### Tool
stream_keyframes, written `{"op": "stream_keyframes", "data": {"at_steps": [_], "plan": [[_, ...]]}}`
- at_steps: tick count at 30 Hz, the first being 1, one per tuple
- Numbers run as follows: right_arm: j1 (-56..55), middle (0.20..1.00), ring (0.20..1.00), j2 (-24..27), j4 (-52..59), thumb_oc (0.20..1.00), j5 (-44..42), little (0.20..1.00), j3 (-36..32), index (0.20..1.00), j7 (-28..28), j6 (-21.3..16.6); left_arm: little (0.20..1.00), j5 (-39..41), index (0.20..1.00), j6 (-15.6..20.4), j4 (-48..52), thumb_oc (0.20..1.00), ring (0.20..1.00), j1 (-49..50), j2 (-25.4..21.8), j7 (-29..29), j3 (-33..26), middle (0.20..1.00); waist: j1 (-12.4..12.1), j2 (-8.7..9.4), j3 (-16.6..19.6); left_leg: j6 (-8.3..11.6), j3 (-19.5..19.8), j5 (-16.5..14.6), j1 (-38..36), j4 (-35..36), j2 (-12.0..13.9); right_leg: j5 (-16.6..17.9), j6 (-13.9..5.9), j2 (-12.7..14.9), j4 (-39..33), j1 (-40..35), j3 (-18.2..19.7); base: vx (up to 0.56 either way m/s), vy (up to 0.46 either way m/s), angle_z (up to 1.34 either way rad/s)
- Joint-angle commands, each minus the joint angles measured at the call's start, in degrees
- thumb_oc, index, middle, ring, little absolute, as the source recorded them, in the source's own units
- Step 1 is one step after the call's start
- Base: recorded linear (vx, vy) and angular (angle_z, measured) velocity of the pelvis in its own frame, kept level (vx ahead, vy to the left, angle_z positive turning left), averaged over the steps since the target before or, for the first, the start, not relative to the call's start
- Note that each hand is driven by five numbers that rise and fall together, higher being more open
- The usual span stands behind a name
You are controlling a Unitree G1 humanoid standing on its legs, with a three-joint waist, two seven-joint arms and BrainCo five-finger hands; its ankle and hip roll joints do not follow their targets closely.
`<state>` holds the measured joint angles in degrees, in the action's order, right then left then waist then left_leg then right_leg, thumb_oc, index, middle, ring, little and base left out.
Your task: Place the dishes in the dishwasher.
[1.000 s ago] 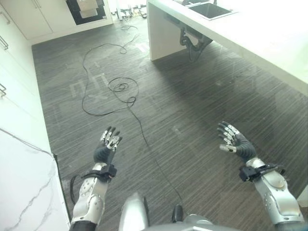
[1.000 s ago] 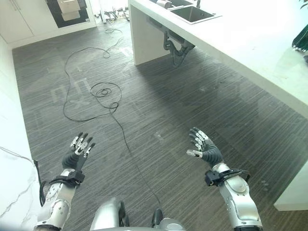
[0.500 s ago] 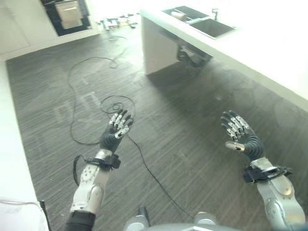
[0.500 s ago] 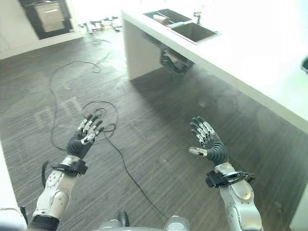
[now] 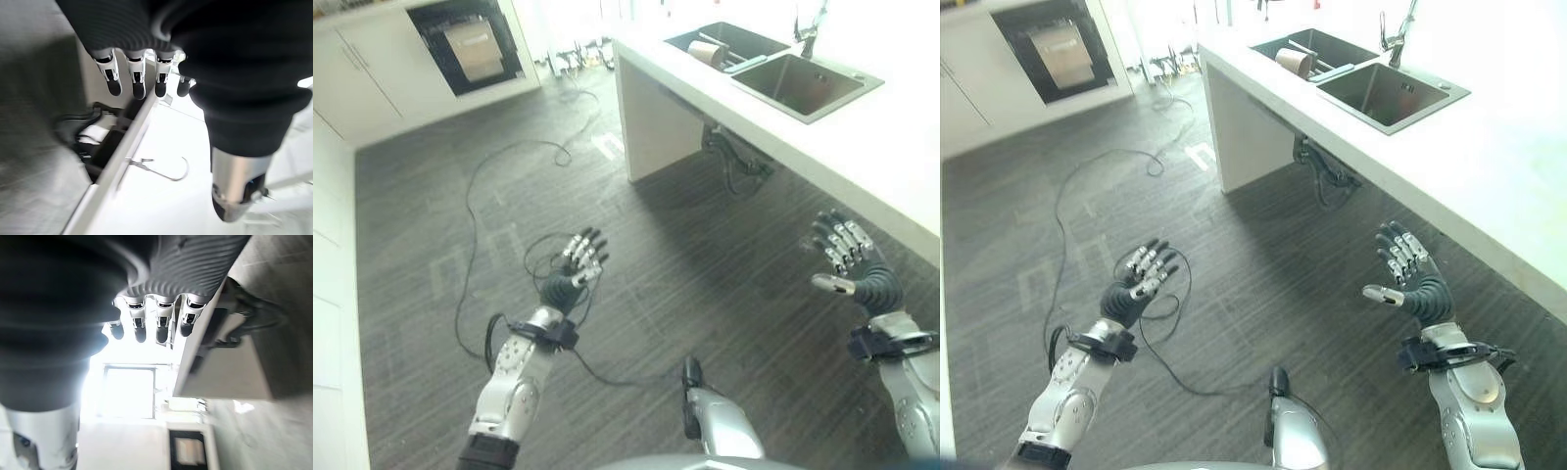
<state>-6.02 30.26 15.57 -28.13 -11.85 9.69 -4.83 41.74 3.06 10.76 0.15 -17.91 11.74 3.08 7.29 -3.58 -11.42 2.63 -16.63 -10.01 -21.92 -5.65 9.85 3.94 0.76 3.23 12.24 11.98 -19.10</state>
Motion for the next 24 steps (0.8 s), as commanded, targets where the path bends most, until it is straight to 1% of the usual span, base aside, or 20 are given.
{"op": "stream_keyframes", "data": {"at_steps": [1, 2, 3, 4, 5, 6, 7, 8, 9, 10, 11, 12, 14, 15, 16, 17, 20, 21, 22, 24], "plan": [[-1.3, 1.000, 1.000, -0.4, 4.1, 1.000, 0.0, 1.000, 0.0, 1.000, -0.6, -4.6, 1.000, 1.1, 1.000, 3.8, 2.2, 1.000, 1.000, 2.3, -3.0, 0.5, -2.3, 1.000, 0.9, 4.99, 5.4, 3.75, 2.8, 8.5, 9.4, -11.6, -5.8, 0.9, -4.96, 0.7, -17.2, -11.1, 3.3, 0.38, -0.385, 0.21], [-1.4, 1.000, 1.000, -0.3, 4.3, 1.000, -0.1, 1.000, -0.3, 1.000, -0.3, -4.8, 1.000, 1.2, 1.000, 3.9, 2.3, 1.000, 1.000, 2.8, -2.6, 0.5, -2.4, 1.000, 0.8, 5.40, 5.7, 4.88, 2.7, 11.2, 11.3, -16.2, -5.5, 0.2, -4.10, 0.4, -17.2, -11.9, 3.8, 0.36, -0.381, -0.14], [-1.8, 1.000, 1.000, -0.2, 4.6, 1.000, -0.3, 1.000, -0.5, 1.000, 0.4, -5.2, 1.000, 2.2, 1.000, 4.1, 2.5, 1.000, 1.000, 3.7, -2.1, 0.8, -2.7, 1.000, 0.4, 5.64, 5.6, 6.05, 3.5, 13.1, 14.6, -22.5, -5.1, -1.0, -2.97, -0.2, -17.2, -13.1, 4.3, 0.34, -0.331, -0.60], [-2.1, 1.000, 1.000, -0.2, 4.8, 1.000, 0.1, 1.000, -0.6, 1.000, 1.0, -6.0, 1.000, 3.1, 1.000, 4.6, 2.8, 1.000, 1.000, 5.0, -1.3, 0.9, -3.2, 1.000, -0.3, 6.33, 5.1, 6.85, 4.3, 14.8, 19.0, -31.2, -4.9, -2.2, -1.91, 0.0, -17.2, -15.0, 4.6, 0.33, -0.310, -0.79], [-2.0, 1.000, 1.000, -0.3, 4.9, 1.000, 0.5, 1.000, -0.7, 1.000, 0.8, -6.4, 1.000, 3.7, 1.000, 4.9, 2.4, 1.000, 1.000, 5.2, -0.9, 1.3, -3.6, 1.000, -0.8, 7.18, 4.5, 6.58, 4.3, 14.8, 23.3, -34.6, -3.9, -2.8, -1.53, 0.5, -17.2, -16.6, 4.5, 0.31, -0.252, -0.81], [-1.3, 1.000, 1.000, -0.1, 5.1, 1.000, 0.6, 1.000, -0.5, 1.000, 0.0, -6.4, 1.000, 4.3, 1.000, 4.9, 2.2, 1.000, 1.000, 5.2, -0.7, 1.6, -4.0, 1.000, -1.3, 7.54, 3.8, 5.68, 4.0, 13.3, 26.5, -34.7, -2.3, -3.4, -1.36, 0.3, -17.2, -17.8, 4.7, 0.32, -0.132, -0.70], [-0.1, 1.000, 1.000, 0.4, 5.3, 1.000, 0.3, 1.000, -0.5, 1.000, -0.6, -6.3, 1.000, 5.5, 1.000, 5.1, 2.2, 1.000, 1.000, 5.4, -0.9, 1.9, -4.4, 1.000, -1.5, 7.54, 3.6, 4.71, 2.1, 12.4, 26.6, -29.3, -0.1, -4.7, -1.38, -0.1, -17.2, -19.0, 5.6, 0.35, -0.030, -1.03], [0.6, 1.000, 1.000, 0.7, 5.6, 1.000, 0.2, 1.000, -0.5, 1.000, -0.8, -6.1, 1.000, 6.1, 1.000, 5.2, 2.5, 1.000, 1.000, 5.4, -1.1, 1.9, -4.7, 1.000, -1.5, 7.11, 3.6, 4.42, 0.5, 12.5, 26.0, -23.4, 1.1, -5.4, -1.65, -0.5, -17.2, -19.4, 6.4, 0.48, 0.137, -0.96], [1.2, 1.000, 1.000, 1.1, 6.4, 1.000, 0.5, 1.000, -0.7, 1.000, -0.7, -6.0, 1.000, 7.2, 1.000, 6.3, 2.7, 1.000, 1.000, 5.6, -1.7, 1.8, -5.2, 1.000, -1.3, 5.98, 4.0, 4.40, -1.0, 13.8, 24.0, -11.1, 1.7, -6.3, -2.63, -1.0, -17.2, -20.0, 8.4, 0.43, 0.217, -1.11], [1.1, 1.000, 1.000, 1.2, 6.8, 1.000, 0.5, 1.000, -1.0, 1.000, -0.5, -6.2, 1.000, 7.9, 1.000, 6.9, 2.6, 1.000, 1.000, 5.7, -2.0, 1.8, -5.6, 1.000, -1.3, 5.37, 4.3, 4.63, -0.7, 14.6, 23.1, -5.0, 2.1, -6.7, -3.25, -1.1, -17.2, -20.2, 8.9, 0.49, 0.301, -0.81], [0.8, 1.000, 1.000, 1.2, 7.1, 1.000, 0.8, 1.000, -1.4, 1.000, 0.1, -6.5, 1.000, 8.9, 1.000, 7.5, 2.6, 1.000, 1.000, 5.8, -2.1, 1.8, -6.0, 1.000, -1.3, 4.59, 4.7, 5.26, -0.2, 16.4, 21.1, 3.7, 2.6, -7.5, -4.01, -1.1, -17.2, -20.6, 9.5, 0.42, 0.298, -0.85], [0.9, 1.000, 1.000, 1.3, 7.2, 1.000, 0.8, 1.000, -1.6, 1.000, 0.7, -6.7, 1.000, 9.5, 1.000, 8.5, 2.4, 1.000, 1.000, 5.8, -2.2, 1.8, -6.2, 1.000, -1.2, 3.83, 5.1, 6.18, 0.3, 18.7, 20.2, 10.1, 4.1, -8.2, -4.44, -1.1, -17.2, -20.9, 9.8, 0.44, 0.313, -0.80], [1.2, 1.000, 1.000, 1.9, 7.4, 1.000, 0.4, 1.000, -2.2, 1.000, 1.0, -6.6, 1.000, 9.4, 1.000, 10.4, 2.3, 1.000, 1.000, 6.2, -2.0, 2.5, -6.2, 1.000, -1.3, 3.31, 5.2, 7.87, 2.3, 22.0, 22.7, 10.7, 7.6, -9.5, -4.06, -1.2, -17.2, -21.7, 10.7, 0.39, 0.271, -0.86], [1.4, 1.000, 1.000, 2.4, 7.2, 1.000, 0.0, 1.000, -2.6, 1.000, 1.1, -6.6, 1.000, 9.2, 1.000, 11.3, 2.3, 1.000, 1.000, 6.5, -1.7, 3.0, -6.3, 1.000, -1.3, 3.12, 5.2, 8.37, 3.2, 23.2, 23.8, 10.7, 8.8, -10.4, -3.80, -1.3, -17.2, -22.2, 11.0, 0.40, 0.277, -1.35], [1.6, 1.000, 1.000, 3.0, 6.9, 1.000, -0.5, 1.000, -3.0, 1.000, 1.3, -6.6, 1.000, 9.3, 1.000, 12.1, 2.1, 1.000, 1.000, 7.0, -1.5, 3.5, -6.6, 1.000, -1.4, 3.01, 5.2, 8.38, 4.0, 23.8, 24.2, 10.7, 9.2, -11.0, -3.63, -1.3, -17.2, -22.8, 11.4, 0.53, 0.388, -1.36], [1.6, 1.000, 1.000, 4.1, 6.9, 1.000, -2.2, 1.000, -3.9, 1.000, 2.0, -6.0, 1.000, 9.8, 1.000, 12.6, 2.3, 1.000, 1.000, 7.7, -1.3, 4.0, -7.5, 1.000, -1.7, 2.93, 5.1, 7.98, 5.1, 23.3, 23.5, 10.7, 8.9, -11.4, -3.61, -0.8, -17.1, -23.9, 12.1, 0.55, 0.439, -0.85], [0.2, 1.000, 1.000, 4.0, 8.5, 1.000, -2.4, 1.000, -5.3, 1.000, 2.3, -5.2, 1.000, 11.5, 1.000, 11.1, 4.3, 1.000, 1.000, 9.2, -1.5, 4.9, -10.1, 1.000, -2.3, 3.28, 5.2, 6.28, 5.3, 17.1, 20.9, 10.7, 7.0, -12.8, -5.24, 2.5, -13.5, -24.2, 12.2, 0.49, 0.427, -0.34], [-0.9, 1.000, 1.000, 3.0, 9.6, 1.000, -1.9, 1.000, -6.1, 1.000, 1.4, -5.1, 1.000, 11.1, 1.000, 9.8, 4.9, 1.000, 1.000, 8.9, -1.6, 5.6, -10.8, 1.000, -2.2, 3.65, 5.5, 5.46, 3.8, 14.6, 19.8, 10.7, 5.8, -13.0, -6.76, 4.2, -12.2, -24.5, 11.1, 0.43, 0.406, -0.42], [-1.9, 1.000, 1.000, 2.1, 10.3, 1.000, -1.9, 1.000, -6.7, 1.000, 0.6, -5.1, 1.000, 10.6, 1.000, 9.0, 5.0, 1.000, 1.000, 8.4, -1.9, 5.6, -10.9, 1.000, -2.1, 3.86, 5.7, 4.90, 3.1, 14.0, 19.5, 10.7, 4.7, -13.0, -7.82, 5.1, -11.5, -24.9, 10.6, 0.44, 0.437, 0.01], [-3.9, 1.000, 1.000, 0.4, 11.2, 1.000, -2.4, 1.000, -8.4, 1.000, -0.5, -5.4, 1.000, 10.5, 1.000, 7.8, 5.2, 1.000, 1.000, 6.6, -3.2, 6.0, -10.4, 1.000, -1.7, 4.55, 6.0, 3.41, 2.9, 12.8, 19.2, 10.7, 1.6, -10.4, -10.58, 7.5, -8.2, -23.9, 9.8, 0.33, 0.342, 0.67]]}}
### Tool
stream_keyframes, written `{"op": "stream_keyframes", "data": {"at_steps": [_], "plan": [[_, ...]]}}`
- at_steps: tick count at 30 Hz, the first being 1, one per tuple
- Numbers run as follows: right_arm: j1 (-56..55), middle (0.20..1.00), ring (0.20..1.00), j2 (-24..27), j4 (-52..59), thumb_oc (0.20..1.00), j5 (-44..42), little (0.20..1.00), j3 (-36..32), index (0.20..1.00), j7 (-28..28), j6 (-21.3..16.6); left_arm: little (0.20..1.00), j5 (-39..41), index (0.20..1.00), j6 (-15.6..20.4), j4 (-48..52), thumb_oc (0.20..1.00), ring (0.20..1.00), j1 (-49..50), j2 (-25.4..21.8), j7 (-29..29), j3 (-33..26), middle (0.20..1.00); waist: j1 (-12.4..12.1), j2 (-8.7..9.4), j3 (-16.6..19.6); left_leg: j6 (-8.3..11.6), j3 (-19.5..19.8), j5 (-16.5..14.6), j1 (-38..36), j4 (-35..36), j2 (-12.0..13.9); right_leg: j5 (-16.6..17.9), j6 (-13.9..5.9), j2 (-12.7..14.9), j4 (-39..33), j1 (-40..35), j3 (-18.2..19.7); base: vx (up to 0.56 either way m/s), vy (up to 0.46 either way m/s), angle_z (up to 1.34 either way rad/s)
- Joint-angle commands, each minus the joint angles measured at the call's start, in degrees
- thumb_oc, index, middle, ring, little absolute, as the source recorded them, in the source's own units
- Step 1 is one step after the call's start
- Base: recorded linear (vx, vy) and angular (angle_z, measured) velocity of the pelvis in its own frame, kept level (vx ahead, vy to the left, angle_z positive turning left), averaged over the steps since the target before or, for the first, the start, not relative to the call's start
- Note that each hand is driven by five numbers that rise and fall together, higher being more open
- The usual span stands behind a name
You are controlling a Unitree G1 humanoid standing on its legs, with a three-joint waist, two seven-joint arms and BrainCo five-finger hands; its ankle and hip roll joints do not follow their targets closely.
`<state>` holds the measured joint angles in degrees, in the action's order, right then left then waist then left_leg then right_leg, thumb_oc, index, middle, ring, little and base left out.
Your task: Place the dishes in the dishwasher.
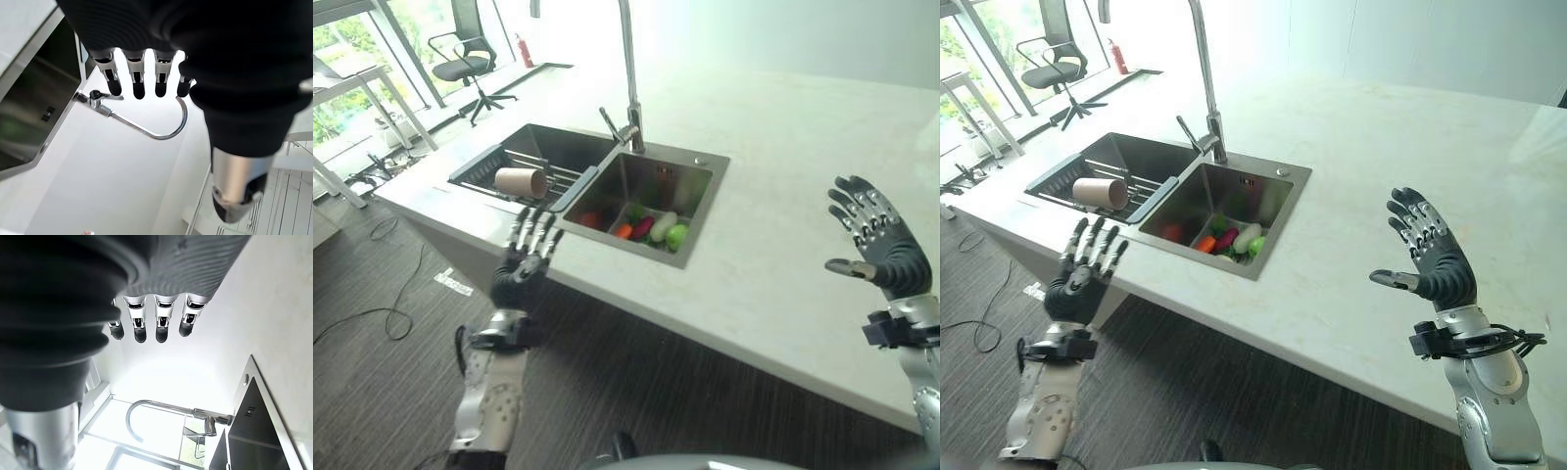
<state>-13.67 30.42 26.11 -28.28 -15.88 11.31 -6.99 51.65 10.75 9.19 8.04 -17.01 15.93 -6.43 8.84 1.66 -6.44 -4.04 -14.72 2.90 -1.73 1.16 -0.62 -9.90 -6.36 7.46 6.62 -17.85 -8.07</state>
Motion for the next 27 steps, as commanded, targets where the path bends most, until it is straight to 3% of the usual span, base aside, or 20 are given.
{"op": "stream_keyframes", "data": {"at_steps": [1, 2, 3, 6, 7, 9, 11, 12, 14, 16, 20, 23, 25, 26, 27], "plan": [[3.2, 1.000, 1.000, -0.6, 0.8, 1.000, -1.7, 1.000, -4.6, 1.000, -2.3, -3.5, 1.000, 0.6, 1.000, -0.2, 6.8, 1.000, 1.000, -1.9, -4.6, 2.1, -1.1, 1.000, -3.1, -0.54, 1.0, 9.45, 0.9, -0.4, -1.3, 3.8, 11.1, 5.3, -4.33, 4.2, 0.0, 7.1, -1.5, 0.32, 0.336, 1.02], [2.6, 1.000, 1.000, -1.8, 1.2, 1.000, -0.2, 1.000, -4.7, 1.000, -2.5, -3.7, 1.000, 0.4, 1.000, -0.8, 7.4, 1.000, 1.000, -2.5, -5.1, 2.2, -1.7, 1.000, -3.1, -0.61, 1.0, 8.59, 1.1, -0.9, -1.8, 3.8, 9.7, 8.7, -5.05, 5.8, 3.9, 9.3, -2.2, 0.27, 0.291, 0.89], [2.4, 1.000, 1.000, -2.2, 1.5, 1.000, 0.7, 1.000, -4.6, 1.000, -3.1, -3.5, 1.000, 0.4, 1.000, -1.1, 7.9, 1.000, 1.000, -2.6, -5.4, 2.3, -1.9, 1.000, -3.3, -0.62, 1.0, 8.16, 1.4, -1.3, -2.0, 3.8, 9.0, 9.8, -5.20, 6.5, 5.3, 10.3, -2.6, 0.27, 0.281, 0.33], [4.2, 1.000, 1.000, -4.8, 0.3, 1.000, 2.3, 1.000, -2.4, 1.000, -2.4, -3.4, 1.000, -1.7, 1.000, 0.8, 10.1, 1.000, 1.000, -1.6, -6.7, 0.8, -4.4, 1.000, -5.5, -1.53, 0.8, 7.67, -1.4, -2.6, -4.4, 3.8, 8.3, 11.9, -5.09, 9.3, 7.7, 12.0, -11.6, 0.19, 0.199, -0.14], [4.7, 1.000, 1.000, -4.7, 0.1, 1.000, 2.4, 1.000, -1.8, 1.000, -2.8, -3.1, 1.000, -1.6, 1.000, 1.7, 11.2, 1.000, 1.000, -1.5, -7.5, -0.4, -5.0, 1.000, -5.9, -1.51, 0.6, 7.59, -2.8, -2.9, -4.7, 3.8, 8.3, 10.2, -4.84, 6.5, 4.9, 12.1, -14.1, 0.12, 0.094, -1.36], [5.4, 1.000, 1.000, -2.8, -0.6, 1.000, 2.8, 1.000, -2.1, 1.000, -5.7, -2.7, 1.000, -1.6, 1.000, 2.5, 13.1, 1.000, 1.000, -3.0, -8.7, -1.2, -4.5, 1.000, -5.7, -0.38, 0.3, 8.12, -2.6, -2.9, -4.3, 3.8, 7.0, 8.8, -2.17, -1.2, -4.4, 11.8, -14.0, 0.05, -0.023, -1.56], [6.1, 1.000, 1.000, -1.8, -0.9, 1.000, 2.6, 1.000, -2.1, 1.000, -7.3, -2.7, 1.000, -2.4, 1.000, 3.4, 13.5, 1.000, 1.000, -3.8, -9.0, -1.6, -3.4, 1.000, -5.7, 0.17, 0.1, 8.29, -2.4, -3.1, -3.9, 3.8, 6.2, 10.1, -1.83, -2.1, -6.1, 12.2, -13.7, -0.07, -0.084, -0.04], [7.2, 1.000, 1.000, -1.2, -1.9, 1.000, 2.6, 1.000, -1.2, 1.000, -8.4, -3.4, 1.000, -3.8, 1.000, 4.1, 13.7, 1.000, 1.000, -4.6, -8.8, -2.1, -2.8, 1.000, -5.9, -0.24, 0.2, 8.61, -3.7, -2.4, -3.5, 3.8, 6.9, 8.3, -0.35, -2.5, -8.2, 11.2, -15.0, -0.13, -0.119, 0.03], [7.2, 1.000, 1.000, -0.5, -2.5, 1.000, 2.2, 1.000, -1.5, 1.000, -10.3, -4.0, 1.000, -2.8, 1.000, 4.5, 13.3, 1.000, 1.000, -5.6, -8.9, -1.5, -2.5, 1.000, -4.9, -0.41, 0.5, 9.27, -3.9, -2.3, -2.8, 3.8, 6.7, 8.0, 0.18, -3.8, -11.5, 10.3, -12.0, -0.14, -0.111, -0.17], [7.8, 1.000, 1.000, -0.6, -2.7, 1.000, 3.0, 1.000, -1.3, 1.000, -11.4, -3.6, 1.000, -1.0, 1.000, 3.9, 12.8, 1.000, 1.000, -6.0, -8.6, -2.0, -2.9, 1.000, -4.7, -0.87, 1.0, 9.09, -5.7, -2.1, -2.4, 3.8, 6.6, 7.6, 0.28, -3.9, -11.6, 9.9, -12.6, -0.14, -0.081, -0.01], [9.0, 1.000, 1.000, -1.5, -3.0, 1.000, 4.1, 1.000, -0.7, 1.000, -12.1, -3.4, 1.000, -0.8, 1.000, 4.0, 11.5, 1.000, 1.000, -6.6, -8.7, -2.2, -3.3, 1.000, -3.6, -1.93, 1.5, 8.42, -7.3, -2.8, -3.0, 3.8, 5.7, 6.7, 0.87, -5.0, -11.6, 9.4, -10.2, -0.11, -0.052, -0.02], [8.8, 1.000, 1.000, -1.4, -3.3, 1.000, 4.9, 1.000, -1.6, 1.000, -12.4, -3.4, 1.000, -0.4, 1.000, 3.9, 11.7, 1.000, 1.000, -7.0, -8.3, -1.7, -3.8, 1.000, -3.0, -1.78, 1.2, 8.28, -8.9, -3.4, -3.8, 2.3, 4.4, 6.6, 1.12, -4.6, -11.6, 8.8, -9.5, -0.05, -0.011, -0.10], [9.5, 1.000, 1.000, -0.3, -3.7, 1.000, 4.6, 1.000, -2.8, 1.000, -12.9, -3.2, 1.000, -0.2, 1.000, 4.1, 12.7, 1.000, 1.000, -6.5, -7.5, -1.1, -4.1, 1.000, -4.0, -1.23, 0.4, 9.32, -3.9, -4.1, -0.2, -4.2, 4.4, 6.5, 1.60, -4.0, -11.6, 8.3, -6.7, -0.03, 0.030, -0.04], [9.9, 1.000, 1.000, -0.1, -3.7, 1.000, 4.3, 1.000, -3.1, 1.000, -12.5, -3.0, 1.000, 0.0, 1.000, 4.3, 13.1, 1.000, 1.000, -6.1, -7.2, -0.7, -4.5, 1.000, -4.2, -1.13, 0.4, 9.37, -3.5, -4.2, 0.3, -4.5, 5.0, 6.7, 1.78, -3.8, -11.6, 8.7, -6.1, 0.05, 0.239, -0.46], [10.5, 1.000, 1.000, -0.4, -3.9, 1.000, 4.7, 1.000, -3.0, 1.000, -11.5, -2.8, 1.000, 0.1, 1.000, 5.5, 13.5, 1.000, 1.000, -4.9, -6.3, -0.1, -5.0, 1.000, -4.4, -1.19, 0.9, 10.18, -1.4, -3.4, -1.4, -1.9, 8.3, 6.7, 1.82, -3.3, -11.6, 9.3, -4.3, 0.07, 0.270, -0.61]]}}
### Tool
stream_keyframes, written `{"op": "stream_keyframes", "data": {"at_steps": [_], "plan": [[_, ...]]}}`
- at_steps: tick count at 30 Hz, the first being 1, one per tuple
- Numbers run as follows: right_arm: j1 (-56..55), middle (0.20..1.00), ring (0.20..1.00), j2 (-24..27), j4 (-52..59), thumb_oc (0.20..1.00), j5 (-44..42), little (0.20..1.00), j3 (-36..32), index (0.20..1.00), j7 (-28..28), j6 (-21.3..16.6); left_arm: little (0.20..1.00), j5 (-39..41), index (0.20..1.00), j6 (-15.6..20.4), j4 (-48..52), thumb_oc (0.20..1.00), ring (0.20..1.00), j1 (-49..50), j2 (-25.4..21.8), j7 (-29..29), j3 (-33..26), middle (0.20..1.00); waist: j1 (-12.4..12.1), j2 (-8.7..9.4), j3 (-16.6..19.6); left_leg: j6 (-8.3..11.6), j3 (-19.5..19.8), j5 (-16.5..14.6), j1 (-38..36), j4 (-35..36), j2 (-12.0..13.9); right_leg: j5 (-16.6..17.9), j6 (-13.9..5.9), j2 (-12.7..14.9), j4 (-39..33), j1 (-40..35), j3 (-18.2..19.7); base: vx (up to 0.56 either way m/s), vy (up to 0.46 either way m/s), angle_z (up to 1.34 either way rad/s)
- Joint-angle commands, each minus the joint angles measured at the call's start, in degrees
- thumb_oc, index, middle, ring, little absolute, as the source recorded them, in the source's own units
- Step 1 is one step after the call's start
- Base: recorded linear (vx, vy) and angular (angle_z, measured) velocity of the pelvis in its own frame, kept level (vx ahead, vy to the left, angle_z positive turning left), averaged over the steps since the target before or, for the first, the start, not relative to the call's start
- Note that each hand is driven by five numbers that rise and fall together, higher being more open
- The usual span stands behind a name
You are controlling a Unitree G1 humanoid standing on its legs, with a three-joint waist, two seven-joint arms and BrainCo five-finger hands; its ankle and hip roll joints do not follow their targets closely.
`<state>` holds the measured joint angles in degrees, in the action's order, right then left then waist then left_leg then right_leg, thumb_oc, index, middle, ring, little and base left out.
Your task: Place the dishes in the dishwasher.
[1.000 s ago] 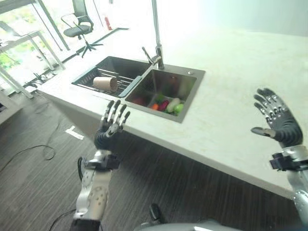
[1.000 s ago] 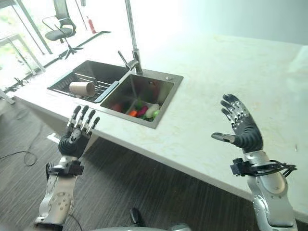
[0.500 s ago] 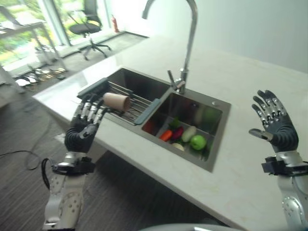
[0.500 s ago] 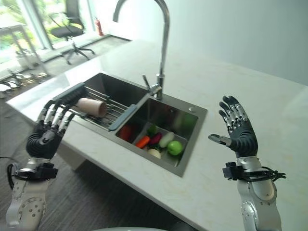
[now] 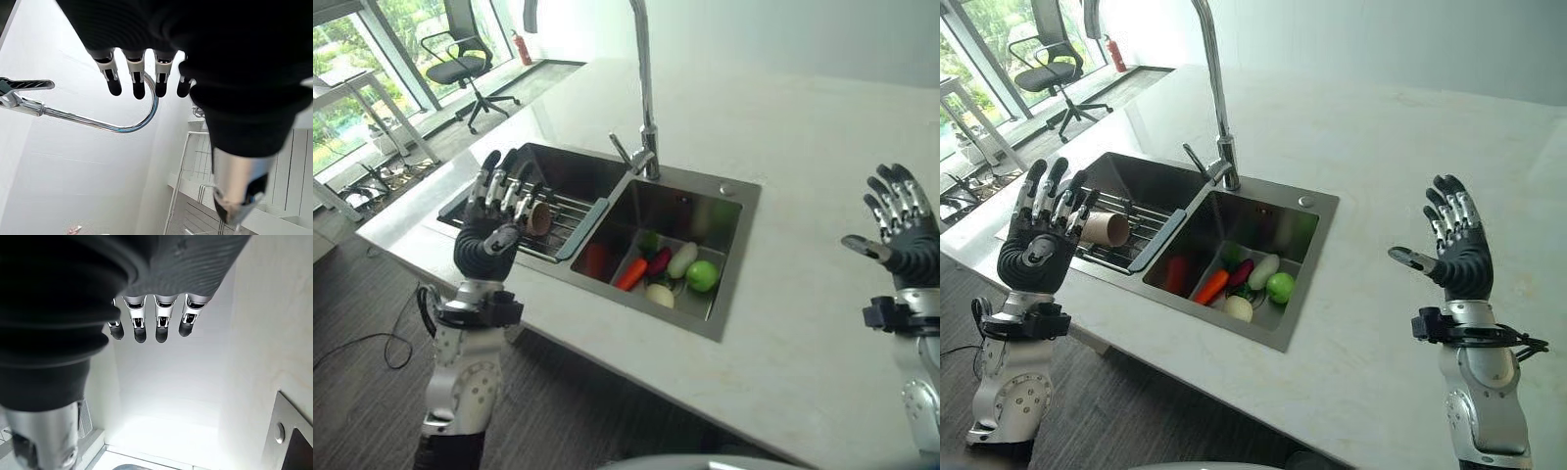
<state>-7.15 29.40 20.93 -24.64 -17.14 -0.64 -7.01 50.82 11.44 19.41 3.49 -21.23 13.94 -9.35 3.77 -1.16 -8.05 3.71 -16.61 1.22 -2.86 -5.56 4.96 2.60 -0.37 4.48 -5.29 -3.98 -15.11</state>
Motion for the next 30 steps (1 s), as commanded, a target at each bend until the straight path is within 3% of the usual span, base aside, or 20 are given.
{"op": "stream_keyframes", "data": {"at_steps": [1, 3, 5, 6, 9, 12, 14, 15, 17, 18, 19, 20, 21, 22, 24, 26, 27, 28, 30], "plan": [[3.9, 1.000, 1.000, 0.6, 1.3, 1.000, 1.2, 1.000, -1.7, 1.000, 0.4, -2.9, 1.000, 1.2, 1.000, 5.1, 3.4, 1.000, 1.000, -0.1, -2.0, 2.1, -2.3, 1.000, 0.7, 1.58, 2.6, 2.60, 0.9, -1.3, -0.7, 5.6, 3.3, -5.9, -4.14, -0.3, 0.3, -4.4, 3.2, 0.16, 0.353, -0.63], [2.7, 1.000, 1.000, 1.1, 2.0, 1.000, 0.8, 1.000, -2.6, 1.000, 0.9, -3.0, 1.000, 2.0, 1.000, 6.1, 4.2, 1.000, 1.000, 1.2, -1.8, 2.2, -2.7, 1.000, 1.0, 1.13, 3.3, 4.69, 5.1, 3.3, -2.5, 10.6, 8.6, -6.4, -4.10, -0.3, 0.3, -4.5, 6.1, 0.26, 0.416, -0.37], [2.4, 1.000, 1.000, 2.1, 2.6, 1.000, 0.3, 1.000, -3.9, 1.000, 1.6, -2.4, 1.000, 2.1, 1.000, 7.2, 4.0, 1.000, 1.000, 1.9, -1.4, 3.1, -3.1, 1.000, 1.5, 0.75, 3.3, 6.00, 7.6, 6.4, -1.5, 10.6, 12.4, -6.4, -4.24, 0.5, 0.3, -4.2, 7.7, 0.27, 0.497, -0.44], [2.4, 1.000, 1.000, 2.3, 2.6, 1.000, 0.2, 1.000, -4.1, 1.000, 1.7, -2.3, 1.000, 2.0, 1.000, 7.3, 3.8, 1.000, 1.000, 2.0, -1.4, 3.4, -3.2, 1.000, 1.6, 0.74, 3.5, 6.13, 7.6, 5.7, -1.8, 10.6, 12.4, -6.8, -4.49, 0.9, 0.3, -4.4, 7.7, 0.27, 0.531, -0.60], [2.9, 1.000, 1.000, 4.4, 3.4, 1.000, 0.3, 1.000, -6.6, 1.000, 0.9, -0.8, 1.000, 4.0, 1.000, 7.4, 3.9, 1.000, 1.000, 2.7, -2.8, 5.9, -5.0, 1.000, 2.6, 0.32, 3.2, 6.39, 5.9, 0.6, -4.2, 10.6, 12.0, -5.1, -7.86, 5.7, 0.6, -3.5, 7.4, 0.30, 0.581, -0.50], [1.2, 1.000, 1.000, 3.1, 4.5, 1.000, 0.7, 1.000, -8.6, 1.000, -1.0, -0.4, 1.000, 6.4, 1.000, 4.0, 3.9, 1.000, 1.000, 0.1, -4.2, 6.7, -5.1, 1.000, 3.6, 0.99, 2.8, 4.79, 4.1, -1.6, -4.7, 10.6, 8.5, -3.6, -11.53, 9.9, 1.8, -3.0, 6.8, 0.27, 0.564, -0.46], [-1.0, 1.000, 1.000, 0.9, 5.2, 1.000, 0.3, 1.000, -9.8, 1.000, -0.4, -1.3, 1.000, 5.4, 1.000, 3.3, 3.6, 1.000, 1.000, -1.0, -4.6, 7.6, -4.6, 1.000, 4.2, 1.62, 2.6, 3.41, 4.2, -2.7, -4.9, 10.6, 6.6, -1.5, -11.74, 11.6, 6.2, -1.0, 7.4, 0.21, 0.360, -0.01], [-2.1, 1.000, 1.000, 0.0, 5.4, 1.000, 0.5, 1.000, -10.1, 1.000, 0.7, -1.4, 1.000, 4.9, 1.000, 2.7, 4.1, 1.000, 1.000, -0.8, -4.8, 7.5, -4.8, 1.000, 4.0, 1.81, 2.2, 2.48, 3.7, -3.1, -5.6, 10.6, 5.5, 1.3, -11.72, 13.1, 10.1, 0.8, 5.3, 0.14, 0.237, 0.11], [-0.6, 1.000, 1.000, -0.5, 4.8, 1.000, -0.1, 1.000, -8.9, 1.000, 2.9, -1.3, 1.000, 3.7, 1.000, 2.6, 4.5, 1.000, 1.000, -0.8, -5.1, 5.7, -5.5, 1.000, 2.4, 1.56, 1.8, 1.88, -0.4, -3.8, -7.2, 10.6, 5.1, 2.8, -12.19, 14.6, 14.3, 1.9, -2.1, 0.11, 0.231, -0.72], [0.6, 1.000, 1.000, -0.8, 4.1, 1.000, -0.4, 1.000, -7.9, 1.000, 3.7, -1.6, 1.000, 2.6, 1.000, 3.1, 4.3, 1.000, 1.000, -1.1, -5.4, 4.5, -5.4, 1.000, 1.9, 1.35, 1.6, 1.57, -1.7, -3.9, -7.7, 10.6, 5.1, 1.8, -12.23, 14.0, 15.6, 2.2, -3.4, 0.07, 0.140, -1.80], [1.4, 1.000, 1.000, -1.0, 3.3, 1.000, 0.3, 1.000, -6.6, 1.000, 3.0, -2.2, 1.000, 2.8, 1.000, 4.0, 3.6, 1.000, 1.000, -1.8, -6.4, 3.5, -4.7, 1.000, 2.2, 1.16, 1.5, 0.78, -2.9, -4.2, -7.9, 10.6, 4.8, -1.6, -11.72, 9.7, 16.3, 2.5, -3.8, 0.06, 0.080, -1.73], [1.6, 1.000, 1.000, -1.1, 3.2, 1.000, 0.8, 1.000, -6.1, 1.000, 2.3, -2.4, 1.000, 3.4, 1.000, 4.4, 3.3, 1.000, 1.000, -2.2, -6.8, 3.1, -4.2, 1.000, 2.2, 1.29, 1.6, 0.53, -2.9, -4.0, -7.6, 10.6, 4.4, -2.8, -10.70, 7.0, 15.1, 2.4, -3.6, 0.05, 0.042, -1.25], [1.6, 1.000, 1.000, -1.1, 3.2, 1.000, 0.8, 1.000, -6.1, 1.000, 2.3, -2.4, 1.000, 3.4, 1.000, 4.4, 3.3, 1.000, 1.000, -2.2, -6.8, 3.1, -4.2, 1.000, 2.2, 1.29, 1.6, 0.53, -2.9, -4.0, -7.6, 10.6, 4.4, -2.8, -10.70, 7.0, 15.1, 2.4, -3.6, 0.04, -0.066, -0.71], [3.1, 1.000, 1.000, -0.5, 2.5, 1.000, 1.5, 1.000, -4.6, 1.000, 1.2, -2.4, 1.000, 3.5, 1.000, 5.1, 2.9, 1.000, 1.000, -3.4, -7.0, 1.6, -2.8, 1.000, 1.8, 1.77, 2.3, 0.67, -3.1, -4.1, -7.2, 10.6, 3.2, -5.2, -7.76, 1.4, 9.2, 0.2, -5.1, 0.06, -0.140, -0.39], [3.8, 1.000, 1.000, 0.0, 2.2, 1.000, 1.7, 1.000, -3.3, 1.000, 0.6, -2.8, 1.000, 2.0, 1.000, 5.7, 2.8, 1.000, 1.000, -4.3, -6.8, 0.4, -1.6, 1.000, 1.2, 2.22, 2.8, 0.60, -3.5, -4.4, -7.0, 10.6, 2.0, -4.3, -7.21, 1.8, 5.7, -1.0, -6.4, 0.08, -0.169, -0.32], [3.5, 1.000, 1.000, 1.5, 2.4, 1.000, 0.7, 1.000, -2.9, 1.000, -1.0, -2.9, 1.000, 1.2, 1.000, 5.4, 3.4, 1.000, 1.000, -4.1, -6.1, 0.0, -1.0, 1.000, 1.6, 2.46, 2.7, 0.73, -2.6, -4.0, -7.3, 10.0, 0.9, -4.0, -6.46, 0.3, 2.0, -2.5, -2.4, 0.08, -0.211, -0.29], [3.5, 1.000, 1.000, 2.0, 2.5, 1.000, 0.3, 1.000, -3.1, 1.000, -0.9, -2.7, 1.000, 1.2, 1.000, 4.9, 3.8, 1.000, 1.000, -3.8, -5.7, 0.4, -1.3, 1.000, 1.2, 2.64, 2.7, 1.54, -3.4, -3.2, -6.2, 7.6, 0.9, -3.8, -5.93, 0.3, 0.8, -3.2, -3.2, 0.06, -0.295, -0.06], [3.7, 1.000, 1.000, 2.9, 3.1, 1.000, 1.0, 1.000, -4.1, 1.000, -0.3, -1.5, 1.000, 0.8, 1.000, 3.7, 4.2, 1.000, 1.000, -3.3, -4.4, 1.7, -1.7, 1.000, 0.6, 3.36, 1.6, 4.55, -1.8, 0.2, 0.8, -6.2, 2.0, -4.5, -4.01, 0.3, 0.3, -4.4, -1.5, 0.04, -0.225, -0.04], [4.9, 1.000, 1.000, 3.3, 2.8, 1.000, 1.9, 1.000, -3.9, 1.000, 0.0, -0.6, 1.000, 0.4, 1.000, 3.6, 4.5, 1.000, 1.000, -2.9, -3.5, 1.8, -1.7, 1.000, 0.1, 3.08, 1.2, 4.82, 1.5, -0.5, 4.5, -9.6, 2.2, -4.7, -3.52, 0.4, 0.3, -4.3, 0.1, 0.03, -0.041, -0.35]]}}
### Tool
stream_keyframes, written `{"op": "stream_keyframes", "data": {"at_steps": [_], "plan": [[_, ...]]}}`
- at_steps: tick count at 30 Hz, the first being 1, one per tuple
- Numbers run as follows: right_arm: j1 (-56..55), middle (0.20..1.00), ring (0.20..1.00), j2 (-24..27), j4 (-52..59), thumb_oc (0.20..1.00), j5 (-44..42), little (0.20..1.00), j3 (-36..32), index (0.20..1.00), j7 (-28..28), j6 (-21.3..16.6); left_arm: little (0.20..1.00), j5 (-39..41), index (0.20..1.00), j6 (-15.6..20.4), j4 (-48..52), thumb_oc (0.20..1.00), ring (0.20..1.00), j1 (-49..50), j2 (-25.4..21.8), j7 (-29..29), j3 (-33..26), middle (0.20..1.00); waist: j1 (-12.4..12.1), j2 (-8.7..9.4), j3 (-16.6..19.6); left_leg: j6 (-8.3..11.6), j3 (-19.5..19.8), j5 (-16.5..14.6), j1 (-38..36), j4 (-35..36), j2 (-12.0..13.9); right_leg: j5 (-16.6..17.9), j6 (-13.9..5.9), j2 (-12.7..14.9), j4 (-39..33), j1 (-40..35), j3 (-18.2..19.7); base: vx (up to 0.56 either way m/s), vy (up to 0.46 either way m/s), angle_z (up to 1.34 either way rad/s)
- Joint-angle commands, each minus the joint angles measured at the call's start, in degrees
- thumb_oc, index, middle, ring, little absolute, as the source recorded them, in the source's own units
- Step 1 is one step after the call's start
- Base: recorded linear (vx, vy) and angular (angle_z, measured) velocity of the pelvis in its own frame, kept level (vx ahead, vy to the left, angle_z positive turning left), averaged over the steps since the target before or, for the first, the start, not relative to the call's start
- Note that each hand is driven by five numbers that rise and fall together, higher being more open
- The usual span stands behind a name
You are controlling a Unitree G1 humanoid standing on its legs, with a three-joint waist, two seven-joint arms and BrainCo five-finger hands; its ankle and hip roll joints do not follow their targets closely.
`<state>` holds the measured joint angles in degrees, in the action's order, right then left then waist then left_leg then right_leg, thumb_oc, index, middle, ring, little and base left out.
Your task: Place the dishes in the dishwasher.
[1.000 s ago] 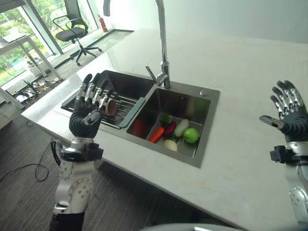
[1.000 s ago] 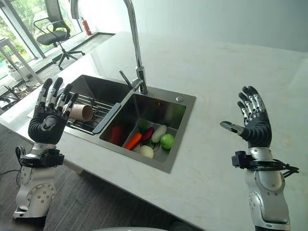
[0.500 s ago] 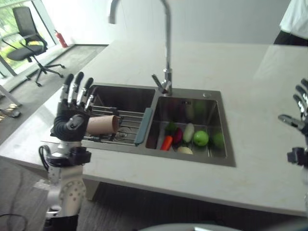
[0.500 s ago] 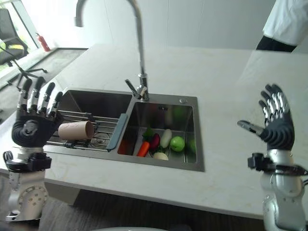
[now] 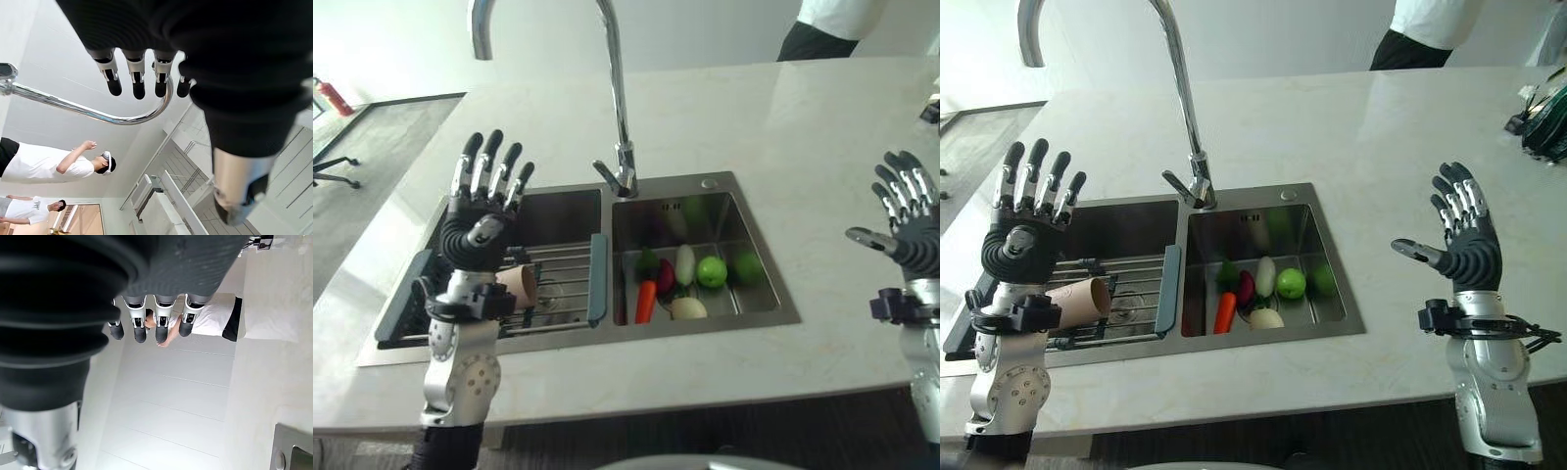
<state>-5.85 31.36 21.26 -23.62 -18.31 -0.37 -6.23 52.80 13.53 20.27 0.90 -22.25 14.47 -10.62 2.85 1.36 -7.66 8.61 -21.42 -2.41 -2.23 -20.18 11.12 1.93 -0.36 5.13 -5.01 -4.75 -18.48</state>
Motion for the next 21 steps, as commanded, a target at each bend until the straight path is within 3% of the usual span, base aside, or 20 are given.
{"op": "stream_keyframes", "data": {"at_steps": [1, 2, 3, 4, 5, 10, 14, 17, 21], "plan": [[3.9, 1.000, 1.000, 1.4, 2.4, 1.000, 1.1, 1.000, -2.6, 1.000, -0.2, -1.1, 1.000, -1.8, 1.000, 1.5, 3.7, 1.000, 1.000, -0.1, -2.2, 1.2, -0.5, 1.000, 1.1, 0.39, 0.7, -0.09, 6.4, 3.0, 3.9, 5.8, -3.5, -4.2, -3.67, -0.2, 0.0, -3.4, 3.8, 0.11, 0.361, -0.64], [5.4, 1.000, 1.000, 1.2, 1.7, 1.000, 2.2, 1.000, -1.5, 1.000, 0.4, -0.8, 1.000, 1.4, 1.000, 2.7, 3.5, 1.000, 1.000, 1.5, -0.8, 1.0, -0.6, 1.000, 1.1, -0.87, 1.2, 0.15, 6.5, 5.3, -0.4, 18.7, 1.6, -4.1, -5.28, 1.1, 0.0, -2.4, 5.7, 0.12, 0.410, -0.54], [5.4, 1.000, 1.000, 1.5, 1.5, 1.000, 2.3, 1.000, -1.5, 1.000, 0.6, -1.1, 1.000, 1.4, 1.000, 3.6, 3.3, 1.000, 1.000, 1.8, -0.6, 0.9, -0.5, 1.000, 1.1, -1.17, 1.2, 0.49, 7.2, 6.5, -1.3, 19.9, 2.2, -4.0, -5.41, 1.4, 0.0, -2.4, 6.0, 0.17, 0.564, -0.90], [5.5, 1.000, 1.000, 2.2, 1.3, 1.000, 1.1, 1.000, -1.2, 1.000, 0.8, -1.3, 1.000, -0.3, 1.000, 5.1, 3.2, 1.000, 1.000, 2.1, -1.0, -0.6, 0.1, 1.000, 1.4, -1.57, 1.6, 0.43, 7.0, 4.5, -4.0, 24.8, 2.4, -3.8, -6.38, 2.9, 0.0, -2.3, 5.1, 0.11, 0.411, -0.88], [4.2, 1.000, 1.000, 2.2, 1.8, 1.000, 0.1, 1.000, -1.9, 1.000, 1.2, -1.3, 1.000, -0.9, 1.000, 4.4, 2.7, 1.000, 1.000, 2.4, -1.4, -2.3, -0.1, 1.000, 1.9, -1.96, 2.1, 0.98, 5.4, 4.0, -4.8, 25.2, 3.3, -3.5, -7.35, 4.0, 0.0, -2.5, 3.3, 0.10, 0.388, -0.76], [1.4, 1.000, 1.000, 0.9, 3.3, 1.000, -1.2, 1.000, -3.6, 1.000, 2.4, -0.7, 1.000, -4.9, 1.000, 2.8, 2.6, 1.000, 1.000, 3.6, -2.3, -5.0, -2.1, 1.000, 1.3, -1.80, 3.1, 0.27, 5.8, 3.1, -4.9, 25.2, 2.3, -3.3, -8.44, 5.1, 0.0, -3.1, 0.9, 0.06, 0.188, 0.18], [0.2, 1.000, 1.000, 0.0, 4.1, 1.000, -0.3, 1.000, -4.0, 1.000, 3.3, -1.2, 1.000, -14.0, 1.000, 1.9, 2.5, 1.000, 1.000, 4.6, -3.2, -10.9, -4.3, 1.000, -0.3, -1.34, 3.5, -0.25, 7.1, 2.5, -4.5, 25.2, 1.4, -2.9, -9.09, 6.2, 0.0, -3.5, -1.5, 0.03, 0.099, 0.35], [-0.2, 1.000, 1.000, -0.1, 4.9, 1.000, -0.1, 1.000, -4.0, 1.000, 3.2, -0.6, 1.000, -21.7, 1.000, -1.6, 1.9, 1.000, 1.000, 5.9, -4.6, -16.8, -6.5, 1.000, -1.8, -0.91, 3.6, -0.81, 7.9, 2.2, -4.3, 25.2, 0.8, -2.7, -9.57, 6.8, 0.0, -3.9, -2.6, 0.05, 0.057, 0.23], [-0.8, 1.000, 1.000, 0.3, 4.7, 1.000, -0.4, 1.000, -4.5, 1.000, 3.0, 0.3, 1.000, -25.0, 1.000, -2.7, 0.9, 1.000, 1.000, 6.9, -6.2, -18.9, -8.8, 1.000, -3.0, -0.77, 3.7, -0.92, 9.0, 2.1, -3.9, 25.2, 0.4, -3.0, -9.58, 7.0, 0.0, -4.3, -3.4, 0.03, 0.030, 0.19]]}}
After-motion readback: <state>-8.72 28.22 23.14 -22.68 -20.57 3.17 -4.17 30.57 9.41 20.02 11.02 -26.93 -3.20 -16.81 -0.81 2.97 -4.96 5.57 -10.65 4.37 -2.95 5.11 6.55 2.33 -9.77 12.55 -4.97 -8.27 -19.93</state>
